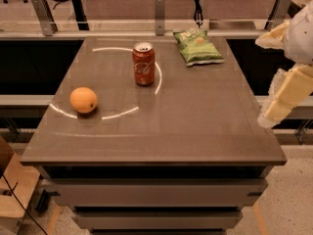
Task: Knock coke can over
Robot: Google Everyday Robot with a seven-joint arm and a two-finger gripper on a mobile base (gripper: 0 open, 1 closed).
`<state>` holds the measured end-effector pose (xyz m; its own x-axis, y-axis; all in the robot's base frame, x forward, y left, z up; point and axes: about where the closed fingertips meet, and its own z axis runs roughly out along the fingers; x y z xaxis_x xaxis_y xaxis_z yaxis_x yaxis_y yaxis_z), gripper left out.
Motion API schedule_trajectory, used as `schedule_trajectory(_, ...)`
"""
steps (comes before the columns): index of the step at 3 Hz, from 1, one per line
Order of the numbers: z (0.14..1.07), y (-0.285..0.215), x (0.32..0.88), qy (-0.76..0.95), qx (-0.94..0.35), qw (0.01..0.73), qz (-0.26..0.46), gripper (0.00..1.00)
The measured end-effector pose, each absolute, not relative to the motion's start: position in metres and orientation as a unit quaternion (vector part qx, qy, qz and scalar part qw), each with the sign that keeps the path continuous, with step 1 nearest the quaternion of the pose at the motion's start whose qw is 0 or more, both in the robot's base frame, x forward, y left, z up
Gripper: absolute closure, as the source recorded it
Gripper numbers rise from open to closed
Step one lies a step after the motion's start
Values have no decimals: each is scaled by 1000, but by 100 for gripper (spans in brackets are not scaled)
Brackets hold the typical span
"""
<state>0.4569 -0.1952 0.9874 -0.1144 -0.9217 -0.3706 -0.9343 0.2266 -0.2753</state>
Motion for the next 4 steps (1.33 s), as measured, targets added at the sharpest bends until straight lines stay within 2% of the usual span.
schedule_trajectory(1,990,-167,481,712,-628,306,67,0)
schedule_trajectory(3,988,-155,485,707,-624,319,91,0)
schedule_trajectory(4,979,-123,502,692,-615,354,134,0)
